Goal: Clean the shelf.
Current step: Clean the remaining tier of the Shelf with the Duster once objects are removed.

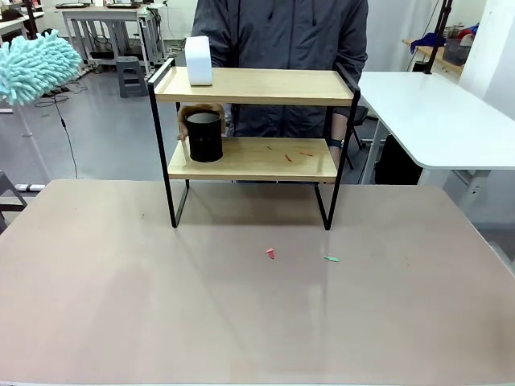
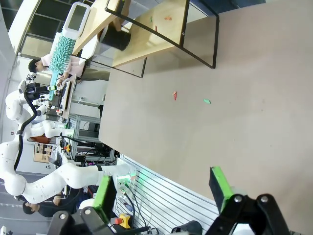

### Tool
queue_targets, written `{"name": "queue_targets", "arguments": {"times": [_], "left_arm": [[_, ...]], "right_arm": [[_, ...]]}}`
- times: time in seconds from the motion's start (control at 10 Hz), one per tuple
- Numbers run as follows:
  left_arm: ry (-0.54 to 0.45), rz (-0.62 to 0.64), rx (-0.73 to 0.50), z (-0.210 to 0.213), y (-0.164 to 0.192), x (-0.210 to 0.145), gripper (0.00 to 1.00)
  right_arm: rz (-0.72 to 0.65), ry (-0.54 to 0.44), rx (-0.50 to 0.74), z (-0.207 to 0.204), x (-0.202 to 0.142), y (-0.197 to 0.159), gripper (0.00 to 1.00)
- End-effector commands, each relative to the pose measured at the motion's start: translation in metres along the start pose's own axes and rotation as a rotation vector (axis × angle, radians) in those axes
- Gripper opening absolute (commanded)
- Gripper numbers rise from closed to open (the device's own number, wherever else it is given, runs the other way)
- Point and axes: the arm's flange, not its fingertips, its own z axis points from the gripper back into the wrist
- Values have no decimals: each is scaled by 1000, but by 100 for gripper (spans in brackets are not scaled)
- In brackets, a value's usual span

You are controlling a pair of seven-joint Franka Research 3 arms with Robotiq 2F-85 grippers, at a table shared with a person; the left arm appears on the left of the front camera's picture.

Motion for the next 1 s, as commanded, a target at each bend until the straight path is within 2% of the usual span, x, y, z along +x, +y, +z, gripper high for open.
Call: {"name": "queue_targets", "arguments": {"times": [0.0, 0.3, 0.4, 0.5, 0.6, 0.9], "left_arm": [[-4, 0, 7, 3, -1, 0, 13], [0, 0, 0, 0, 0, 0, 13], [26, -84, 16, 19, -12, -6, 13], [53, -136, -32, 43, -23, -25, 13], [107, -251, -72, 65, -28, -64, 13], [149, -533, -167, 99, -43, -152, 13]], "right_arm": [[23, -12, 25, 0, 2, 1, 100], [23, -12, 25, 0, 2, 1, 100], [23, -12, 25, 0, 2, 1, 100], [23, -12, 25, 0, 2, 1, 100], [23, -12, 25, 0, 2, 1, 100], [23, -12, 25, 0, 2, 1, 100]]}}
